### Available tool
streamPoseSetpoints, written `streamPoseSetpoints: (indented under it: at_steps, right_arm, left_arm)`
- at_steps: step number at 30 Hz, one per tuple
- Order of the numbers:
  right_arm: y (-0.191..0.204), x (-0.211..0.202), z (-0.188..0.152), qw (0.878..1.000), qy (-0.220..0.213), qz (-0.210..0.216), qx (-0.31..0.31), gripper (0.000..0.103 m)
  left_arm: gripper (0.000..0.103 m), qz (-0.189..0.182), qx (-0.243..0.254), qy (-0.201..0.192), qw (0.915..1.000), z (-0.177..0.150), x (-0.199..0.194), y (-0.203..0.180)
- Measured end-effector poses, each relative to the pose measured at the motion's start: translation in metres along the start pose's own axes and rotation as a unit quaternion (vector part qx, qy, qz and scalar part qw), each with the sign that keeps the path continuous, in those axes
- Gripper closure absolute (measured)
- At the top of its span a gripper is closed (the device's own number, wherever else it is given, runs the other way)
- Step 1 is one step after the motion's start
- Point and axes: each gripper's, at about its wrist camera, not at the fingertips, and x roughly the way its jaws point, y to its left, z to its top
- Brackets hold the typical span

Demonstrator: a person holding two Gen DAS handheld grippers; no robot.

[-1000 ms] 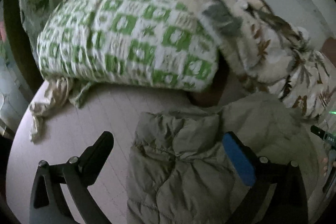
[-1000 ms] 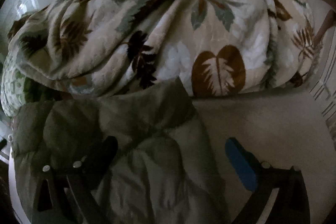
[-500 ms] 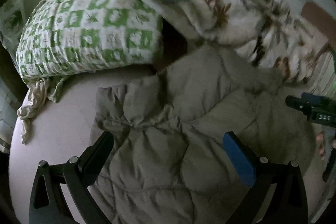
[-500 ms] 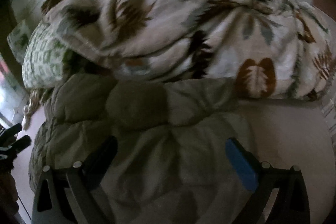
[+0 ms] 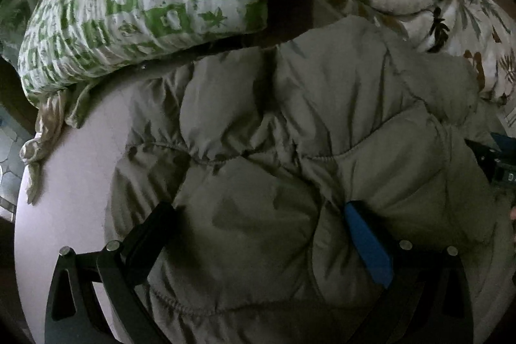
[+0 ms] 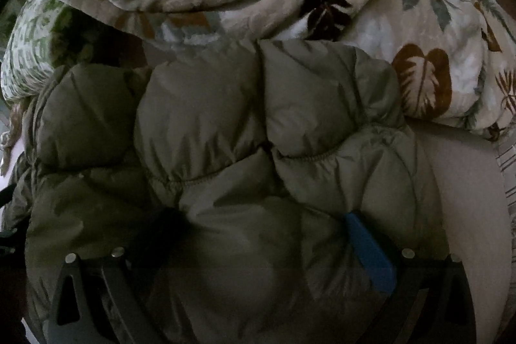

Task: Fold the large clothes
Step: 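Open both grippers and release the folded jacket onto the bed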

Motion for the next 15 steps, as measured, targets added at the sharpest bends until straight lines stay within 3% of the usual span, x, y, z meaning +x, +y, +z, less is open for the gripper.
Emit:
streamPoseSetpoints:
  at_steps: [11, 15]
  right_arm:
    - [-0.015, -0.077, -0.032, 0.998, -0.01, 0.052, -0.041, 0.0]
    - [-0.02, -0.091, -0.052, 0.996, 0.002, 0.06, -0.061, 0.0]
  left_arm:
    - [0.0, 0.006, 0.037, -0.022, 0.9991, -0.034, -0.065, 0.012]
    - [0.0, 0.024, 0.047, -0.022, 0.9984, -0.054, -0.066, 0.019]
